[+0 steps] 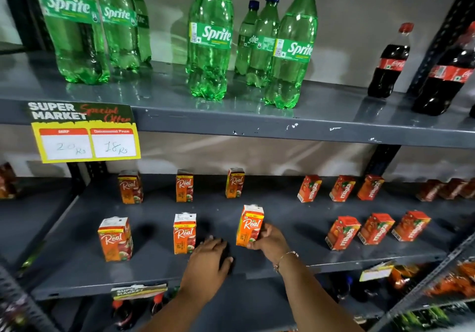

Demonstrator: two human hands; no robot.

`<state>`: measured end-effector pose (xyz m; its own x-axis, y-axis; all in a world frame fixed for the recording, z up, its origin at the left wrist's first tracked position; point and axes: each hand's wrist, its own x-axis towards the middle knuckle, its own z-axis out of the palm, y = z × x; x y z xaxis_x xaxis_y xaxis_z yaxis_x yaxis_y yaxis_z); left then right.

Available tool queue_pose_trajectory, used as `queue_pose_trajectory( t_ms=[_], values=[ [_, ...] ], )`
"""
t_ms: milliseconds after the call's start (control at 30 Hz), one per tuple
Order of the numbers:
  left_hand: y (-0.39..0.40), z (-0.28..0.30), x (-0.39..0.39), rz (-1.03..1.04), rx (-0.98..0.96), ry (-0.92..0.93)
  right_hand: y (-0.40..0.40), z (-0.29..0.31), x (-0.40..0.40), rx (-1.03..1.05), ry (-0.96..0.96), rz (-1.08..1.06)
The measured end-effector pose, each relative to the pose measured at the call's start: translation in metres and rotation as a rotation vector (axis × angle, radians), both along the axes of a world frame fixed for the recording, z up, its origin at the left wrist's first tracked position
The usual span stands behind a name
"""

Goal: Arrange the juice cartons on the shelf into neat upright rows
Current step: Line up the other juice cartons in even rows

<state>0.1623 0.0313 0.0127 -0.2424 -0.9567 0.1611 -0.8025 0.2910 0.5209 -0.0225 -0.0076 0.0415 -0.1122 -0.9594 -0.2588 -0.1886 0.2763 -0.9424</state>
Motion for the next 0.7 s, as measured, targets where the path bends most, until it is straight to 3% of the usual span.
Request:
queue_pose_trajectory(
  t_ms=[233, 400, 533, 700],
  values=[
    [0.042, 0.008, 0.083, 0.467, -0.063, 0.444, -0.013, -0.014, 0.017, -0.016, 0.115, 0.054],
    [-0.003, -0.002, 0.098, 0.396, 0.072, 0.494, -0.014, -0.011, 0.012, 0.012, 0.242, 0.031],
    [-0.021, 0.002, 0.098, 0.233, 0.263, 0.355, -0.016, -0.022, 0.007, -0.002, 0.327, 0.055],
    [-0.034, 0.006, 0.099, 0.222, 0.270, 0.365, -0.010, -0.009, 0.001, 0.024, 0.384, 0.099]
  ],
)
